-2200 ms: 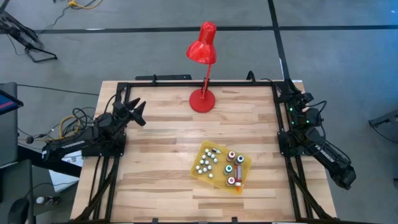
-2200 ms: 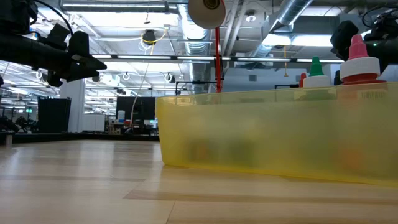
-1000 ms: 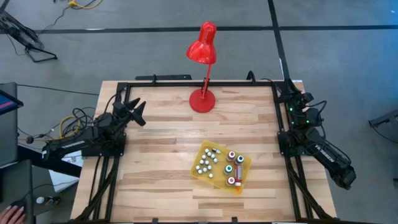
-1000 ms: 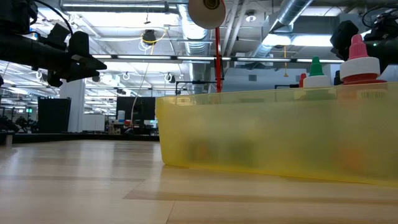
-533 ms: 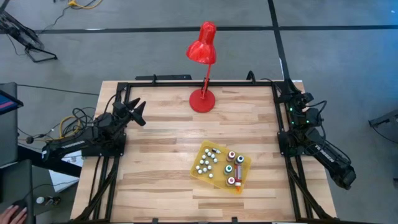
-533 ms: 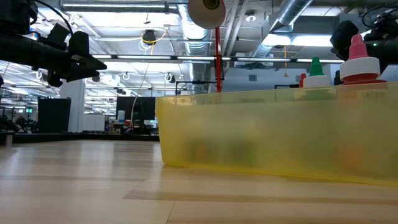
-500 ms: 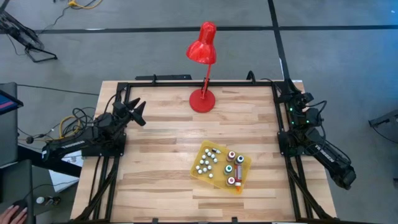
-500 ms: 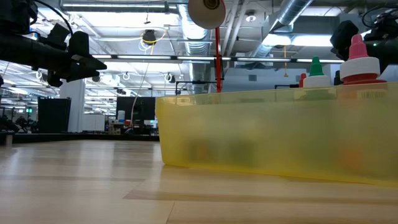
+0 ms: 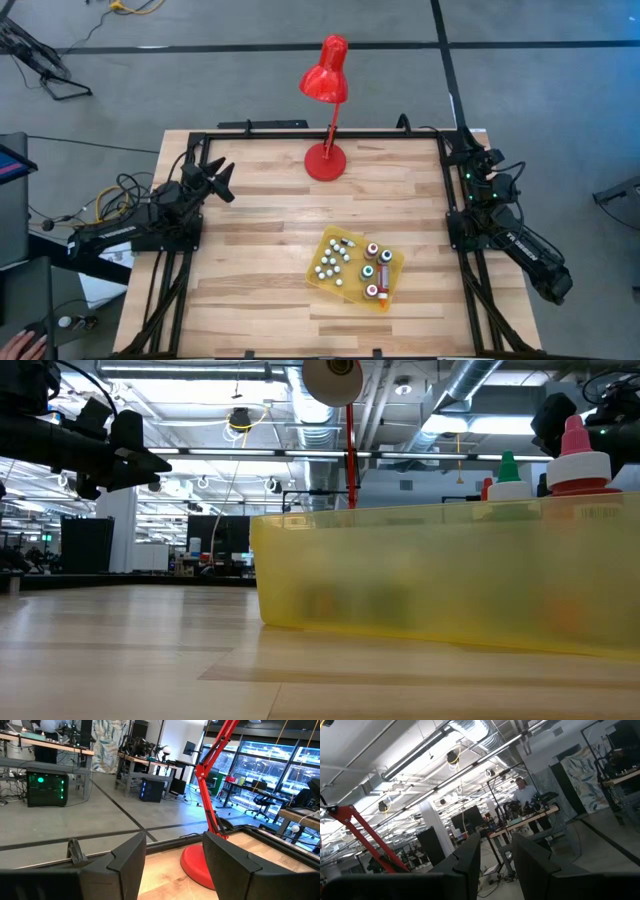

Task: Pick & Place food coloring
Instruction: Return to Home Position

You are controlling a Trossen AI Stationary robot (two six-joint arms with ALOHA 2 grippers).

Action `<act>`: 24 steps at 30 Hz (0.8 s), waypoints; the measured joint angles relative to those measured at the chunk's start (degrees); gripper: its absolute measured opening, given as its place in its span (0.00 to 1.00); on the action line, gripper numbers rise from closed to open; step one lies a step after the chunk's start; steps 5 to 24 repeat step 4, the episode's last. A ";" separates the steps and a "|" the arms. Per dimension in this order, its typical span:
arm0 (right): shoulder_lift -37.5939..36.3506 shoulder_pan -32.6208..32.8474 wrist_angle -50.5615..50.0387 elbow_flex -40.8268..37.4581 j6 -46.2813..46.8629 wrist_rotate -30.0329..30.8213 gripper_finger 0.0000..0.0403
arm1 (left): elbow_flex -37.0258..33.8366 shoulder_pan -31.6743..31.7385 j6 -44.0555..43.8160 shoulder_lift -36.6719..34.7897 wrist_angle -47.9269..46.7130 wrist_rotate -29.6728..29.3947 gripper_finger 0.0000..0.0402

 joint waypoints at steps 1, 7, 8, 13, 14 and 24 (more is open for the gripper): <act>0.01 -0.01 -0.01 0.01 0.00 0.00 0.25 | 0.00 -0.02 0.00 -0.02 0.00 -0.01 0.47; 0.01 0.01 -0.01 0.00 0.00 0.00 0.25 | 0.00 -0.01 0.00 0.00 0.00 -0.02 0.47; 0.01 0.01 -0.01 0.00 0.00 0.00 0.25 | 0.00 -0.01 0.00 0.00 0.00 -0.02 0.47; 0.01 0.01 -0.01 0.00 0.00 0.00 0.25 | 0.00 -0.01 0.00 0.00 0.00 -0.02 0.47; 0.01 0.01 -0.01 0.00 0.00 0.00 0.25 | 0.00 -0.01 0.00 0.00 0.00 -0.02 0.47; 0.01 0.01 -0.01 0.00 0.00 0.00 0.25 | 0.00 -0.01 0.00 0.00 0.00 -0.02 0.47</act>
